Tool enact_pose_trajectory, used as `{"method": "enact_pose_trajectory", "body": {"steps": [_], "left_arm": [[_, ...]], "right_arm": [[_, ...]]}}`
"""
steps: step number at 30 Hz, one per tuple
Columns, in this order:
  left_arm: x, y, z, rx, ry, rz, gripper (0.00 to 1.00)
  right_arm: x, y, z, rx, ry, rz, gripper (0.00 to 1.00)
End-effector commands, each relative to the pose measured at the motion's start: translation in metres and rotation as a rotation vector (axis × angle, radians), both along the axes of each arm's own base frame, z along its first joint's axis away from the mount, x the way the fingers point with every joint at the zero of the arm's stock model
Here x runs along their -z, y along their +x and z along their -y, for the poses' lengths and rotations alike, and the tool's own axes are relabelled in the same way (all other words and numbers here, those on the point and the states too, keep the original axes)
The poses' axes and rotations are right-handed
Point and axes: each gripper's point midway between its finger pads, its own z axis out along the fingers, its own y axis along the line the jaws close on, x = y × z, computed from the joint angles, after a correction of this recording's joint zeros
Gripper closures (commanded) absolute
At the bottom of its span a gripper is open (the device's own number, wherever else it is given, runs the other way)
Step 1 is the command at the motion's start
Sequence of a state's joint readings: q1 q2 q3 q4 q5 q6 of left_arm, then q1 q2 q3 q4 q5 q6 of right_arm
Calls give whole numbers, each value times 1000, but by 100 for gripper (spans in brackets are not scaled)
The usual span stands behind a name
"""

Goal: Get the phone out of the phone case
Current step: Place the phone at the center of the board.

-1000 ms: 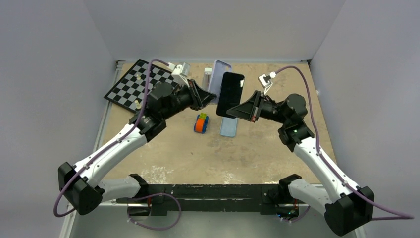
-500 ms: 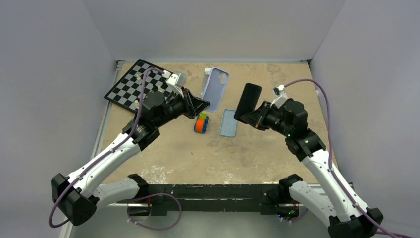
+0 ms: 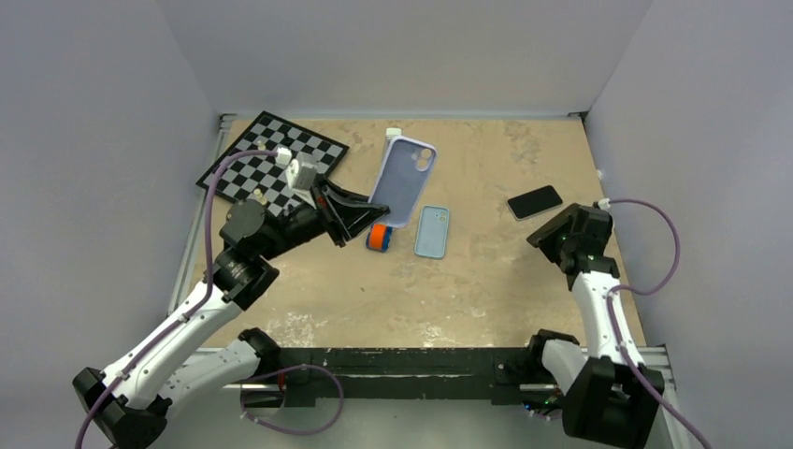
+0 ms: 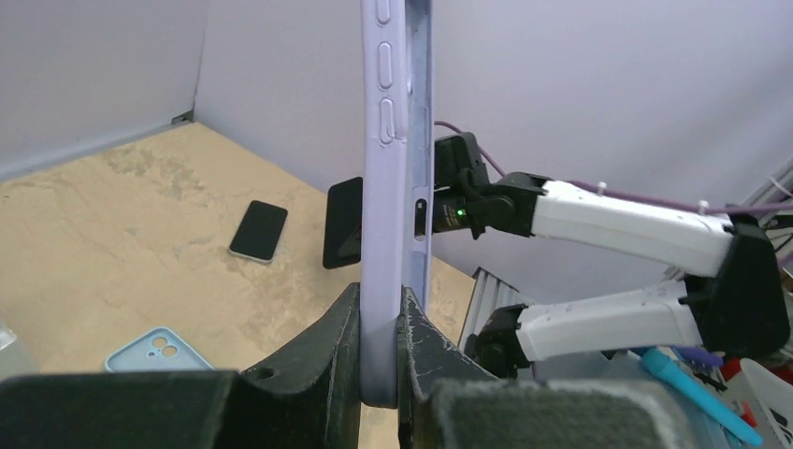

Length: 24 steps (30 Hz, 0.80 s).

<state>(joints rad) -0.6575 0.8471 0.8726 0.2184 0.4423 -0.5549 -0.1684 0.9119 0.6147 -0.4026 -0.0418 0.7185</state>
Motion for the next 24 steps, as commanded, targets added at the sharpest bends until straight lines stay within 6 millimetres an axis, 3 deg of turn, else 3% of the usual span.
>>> {"method": "enact_pose_trajectory", "body": {"steps": [1,12,17,24], "left_arm": [[-2,-20,-2,69,0,71,100],[24,-31,-12,61,75,88,100],[24,-30,-18,29,106,109,100],[21,-30,-17,32,113,123,100]], "right_arm": [[-1,33,7,-39,106,165,100],[46,66,25,-71,267,177,100],[59,71,38,-60,315,165,94],[72,77,33,-93,384,158,87]]}}
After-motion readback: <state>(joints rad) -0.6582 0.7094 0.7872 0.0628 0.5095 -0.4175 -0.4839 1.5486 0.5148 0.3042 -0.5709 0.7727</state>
